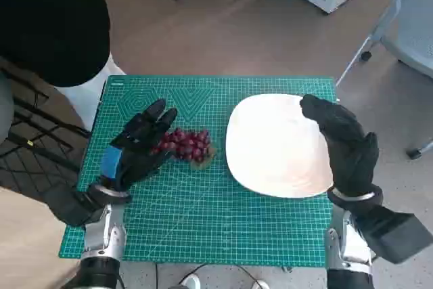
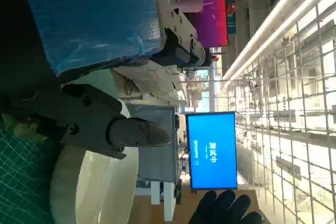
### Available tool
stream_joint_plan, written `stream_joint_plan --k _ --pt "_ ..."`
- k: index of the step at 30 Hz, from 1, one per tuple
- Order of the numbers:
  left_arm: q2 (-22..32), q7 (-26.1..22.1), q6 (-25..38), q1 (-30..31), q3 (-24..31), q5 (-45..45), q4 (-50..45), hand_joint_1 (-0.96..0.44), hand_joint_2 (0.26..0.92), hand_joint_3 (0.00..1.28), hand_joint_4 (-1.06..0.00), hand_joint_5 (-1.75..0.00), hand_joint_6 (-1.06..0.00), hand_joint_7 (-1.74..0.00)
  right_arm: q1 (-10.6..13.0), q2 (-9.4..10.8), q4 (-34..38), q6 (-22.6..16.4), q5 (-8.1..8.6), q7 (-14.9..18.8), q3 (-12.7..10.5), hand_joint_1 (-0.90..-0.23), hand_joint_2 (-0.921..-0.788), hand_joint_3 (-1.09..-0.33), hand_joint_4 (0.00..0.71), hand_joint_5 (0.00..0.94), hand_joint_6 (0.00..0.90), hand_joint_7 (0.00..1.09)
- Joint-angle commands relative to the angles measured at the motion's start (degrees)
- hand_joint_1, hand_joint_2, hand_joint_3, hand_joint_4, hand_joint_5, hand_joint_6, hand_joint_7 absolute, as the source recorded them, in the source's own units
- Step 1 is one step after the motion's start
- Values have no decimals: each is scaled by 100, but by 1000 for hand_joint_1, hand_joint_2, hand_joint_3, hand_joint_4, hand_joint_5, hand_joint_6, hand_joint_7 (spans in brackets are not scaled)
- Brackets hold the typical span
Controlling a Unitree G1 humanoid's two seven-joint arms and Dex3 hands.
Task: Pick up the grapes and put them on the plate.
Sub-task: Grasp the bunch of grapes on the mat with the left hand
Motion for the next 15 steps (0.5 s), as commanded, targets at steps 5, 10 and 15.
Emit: stream_joint_plan --k 5,10,15 --pt "26 -42 37 50 -8 -16 -60 -280 921 265 -410 0 -491 0 174 -7 -54 111 -32 -47 12 -652 -921 -731 331 6 82 312" --pt "27 -47 71 52 -12 -29 -80 -281 921 264 -411 0 -491 0 204 -3 -128 165 -54 -76 25 -651 -921 -732 331 5 81 311" --pt "27 -33 86 66 -17 -17 -124 -280 921 263 -412 -1 -492 -1 234 -8 -200 213 -68 -107 40 -650 -921 -733 331 5 81 310"
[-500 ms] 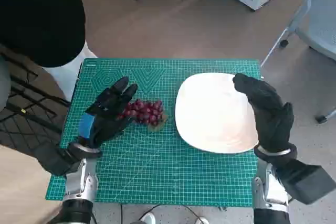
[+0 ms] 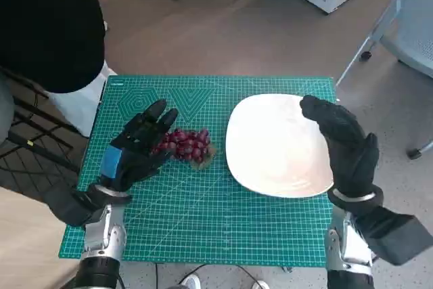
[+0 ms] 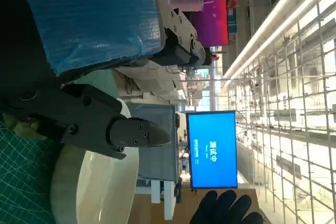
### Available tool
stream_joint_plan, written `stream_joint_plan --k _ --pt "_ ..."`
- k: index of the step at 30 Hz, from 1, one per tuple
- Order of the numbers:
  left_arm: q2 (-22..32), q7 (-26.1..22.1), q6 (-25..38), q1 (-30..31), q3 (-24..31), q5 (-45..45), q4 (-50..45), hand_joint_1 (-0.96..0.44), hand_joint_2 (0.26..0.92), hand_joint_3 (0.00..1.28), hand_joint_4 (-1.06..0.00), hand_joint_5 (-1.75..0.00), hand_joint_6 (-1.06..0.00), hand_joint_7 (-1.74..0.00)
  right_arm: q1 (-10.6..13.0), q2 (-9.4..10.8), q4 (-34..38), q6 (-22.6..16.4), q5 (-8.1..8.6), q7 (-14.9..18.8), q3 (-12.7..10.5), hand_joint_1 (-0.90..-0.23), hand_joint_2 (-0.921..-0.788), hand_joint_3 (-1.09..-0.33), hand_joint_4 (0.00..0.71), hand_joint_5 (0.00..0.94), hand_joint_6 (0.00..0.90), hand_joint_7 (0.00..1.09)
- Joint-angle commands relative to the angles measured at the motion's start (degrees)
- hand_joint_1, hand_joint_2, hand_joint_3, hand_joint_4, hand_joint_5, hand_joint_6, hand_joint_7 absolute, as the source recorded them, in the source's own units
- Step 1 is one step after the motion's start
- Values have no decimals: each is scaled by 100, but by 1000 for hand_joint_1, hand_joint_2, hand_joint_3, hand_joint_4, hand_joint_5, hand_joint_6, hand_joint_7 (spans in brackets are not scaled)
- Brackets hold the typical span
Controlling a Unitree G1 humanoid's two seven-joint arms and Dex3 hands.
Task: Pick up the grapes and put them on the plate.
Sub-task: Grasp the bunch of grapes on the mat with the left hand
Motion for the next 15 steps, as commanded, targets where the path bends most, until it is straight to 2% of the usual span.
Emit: stream_joint_plan --k 1,15 --pt "24 -23 39 66 -15 -7 -113 -279 921 262 -412 -1 -493 -1 154 -8 -62 142 -51 -62 22 -650 -921 -733 330 5 81 310" --pt "14 9 102 101 -32 2 -218 -271 921 262 -412 0 -493 -1 221 1 -236 250 -51 -121 52 -652 -921 -736 329 3 78 310"
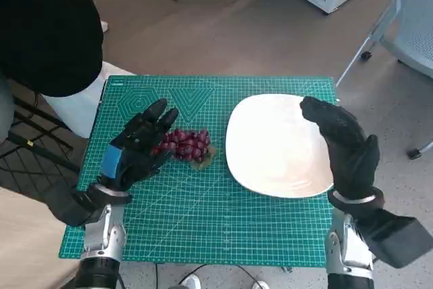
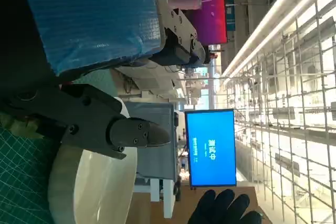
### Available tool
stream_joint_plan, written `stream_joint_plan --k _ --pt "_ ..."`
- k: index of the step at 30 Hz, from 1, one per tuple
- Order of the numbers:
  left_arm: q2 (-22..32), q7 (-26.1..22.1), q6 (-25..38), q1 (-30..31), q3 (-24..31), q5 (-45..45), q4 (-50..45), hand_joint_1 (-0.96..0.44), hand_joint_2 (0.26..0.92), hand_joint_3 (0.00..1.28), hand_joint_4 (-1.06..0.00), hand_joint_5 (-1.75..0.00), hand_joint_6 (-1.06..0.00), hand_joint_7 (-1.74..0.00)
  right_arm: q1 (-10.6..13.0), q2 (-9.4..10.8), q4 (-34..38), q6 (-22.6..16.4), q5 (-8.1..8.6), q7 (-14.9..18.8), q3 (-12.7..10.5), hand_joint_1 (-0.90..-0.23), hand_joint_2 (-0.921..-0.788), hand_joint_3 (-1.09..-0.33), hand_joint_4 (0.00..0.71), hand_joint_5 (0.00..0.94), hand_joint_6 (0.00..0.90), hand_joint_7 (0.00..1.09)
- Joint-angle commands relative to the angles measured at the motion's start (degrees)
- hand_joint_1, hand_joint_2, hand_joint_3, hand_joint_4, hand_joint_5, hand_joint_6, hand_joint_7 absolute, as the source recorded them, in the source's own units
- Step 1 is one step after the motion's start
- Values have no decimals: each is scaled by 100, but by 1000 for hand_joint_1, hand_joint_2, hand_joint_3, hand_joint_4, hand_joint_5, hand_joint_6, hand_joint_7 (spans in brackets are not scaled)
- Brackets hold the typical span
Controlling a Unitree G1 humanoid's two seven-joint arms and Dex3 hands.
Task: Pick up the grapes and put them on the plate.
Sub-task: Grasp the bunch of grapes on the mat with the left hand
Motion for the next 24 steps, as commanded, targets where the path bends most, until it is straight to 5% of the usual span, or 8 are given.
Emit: stream_joint_plan --k 1,16,24 --pt "12 11 56 83 -16 3 -100 -270 921 262 -411 0 -492 0 149 1 -48 132 -51 -63 17 -652 -921 -736 329 3 78 310" --pt "37 197 -106 87 -125 277 -148 -298 921 242 -393 0 -470 0 139 -28 -18 154 7 -10 4 -651 -921 -741 328 2 68 312" --pt "912 1593 -542 157 -672 3163 -583 -531 912 54 -94 1 -197 0 79 -65 69 103 16 32 -13 -648 -921 -742 327 1 65 316"
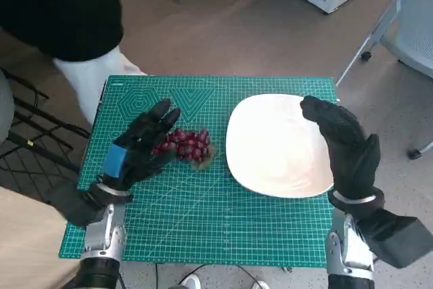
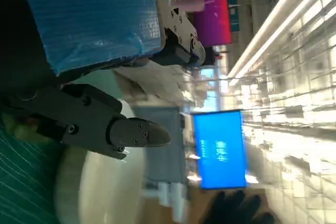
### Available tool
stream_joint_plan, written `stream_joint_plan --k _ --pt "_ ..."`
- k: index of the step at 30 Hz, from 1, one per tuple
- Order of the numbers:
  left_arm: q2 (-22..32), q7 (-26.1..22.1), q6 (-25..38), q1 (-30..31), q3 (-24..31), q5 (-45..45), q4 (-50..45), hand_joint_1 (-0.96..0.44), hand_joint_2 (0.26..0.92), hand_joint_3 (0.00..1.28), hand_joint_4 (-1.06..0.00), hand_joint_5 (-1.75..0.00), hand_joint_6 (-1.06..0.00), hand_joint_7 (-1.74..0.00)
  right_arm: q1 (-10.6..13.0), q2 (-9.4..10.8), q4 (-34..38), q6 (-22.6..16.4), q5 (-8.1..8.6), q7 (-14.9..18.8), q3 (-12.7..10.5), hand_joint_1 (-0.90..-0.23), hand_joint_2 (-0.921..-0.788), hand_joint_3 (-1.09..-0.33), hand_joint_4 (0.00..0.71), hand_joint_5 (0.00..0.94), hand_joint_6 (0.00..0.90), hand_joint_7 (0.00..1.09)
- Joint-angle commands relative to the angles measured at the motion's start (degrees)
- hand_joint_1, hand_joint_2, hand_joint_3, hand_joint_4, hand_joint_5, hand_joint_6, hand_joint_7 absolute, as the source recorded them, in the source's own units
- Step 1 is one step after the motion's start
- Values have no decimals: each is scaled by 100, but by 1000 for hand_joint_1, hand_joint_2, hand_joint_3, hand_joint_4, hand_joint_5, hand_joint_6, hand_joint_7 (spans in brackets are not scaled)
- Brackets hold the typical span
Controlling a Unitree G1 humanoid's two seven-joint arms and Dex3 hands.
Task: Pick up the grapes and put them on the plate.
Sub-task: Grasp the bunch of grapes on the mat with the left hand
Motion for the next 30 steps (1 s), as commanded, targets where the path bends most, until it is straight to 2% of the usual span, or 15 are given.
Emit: stream_joint_plan --k 1,5,11,19,30 --pt "803 1038 -135 155 -431 2260 -636 -563 908 38 -62 1 -159 0 62 -52 123 14 0 58 -23 -647 -921 -743 327 1 65 316" --pt "1052 1438 289 161 -658 3257 -1074 -625 867 10 -14 1 -68 0 51 -58 121 -7 -25 42 -23 -650 -921 -743 328 1 64 319" --pt "1104 1756 938 94 -950 4115 -1460 -581 793 1 -1 1 -63 -13 25 -73 158 -46 -58 24 -31 -654 -921 -744 328 1 64 323" --pt "1067 1773 2030 -9 -1427 4922 -1909 -545 738 0 1 1 -101 -26 19 -106 185 -105 -66 33 -44 -654 -921 -745 328 1 61 328" --pt "1023 1721 3080 -368 -2041 5420 -1882 -527 728 0 1 1 -126 -24 31 -146 234 -177 -84 5 -65 -657 -921 -742 328 1 59 335"
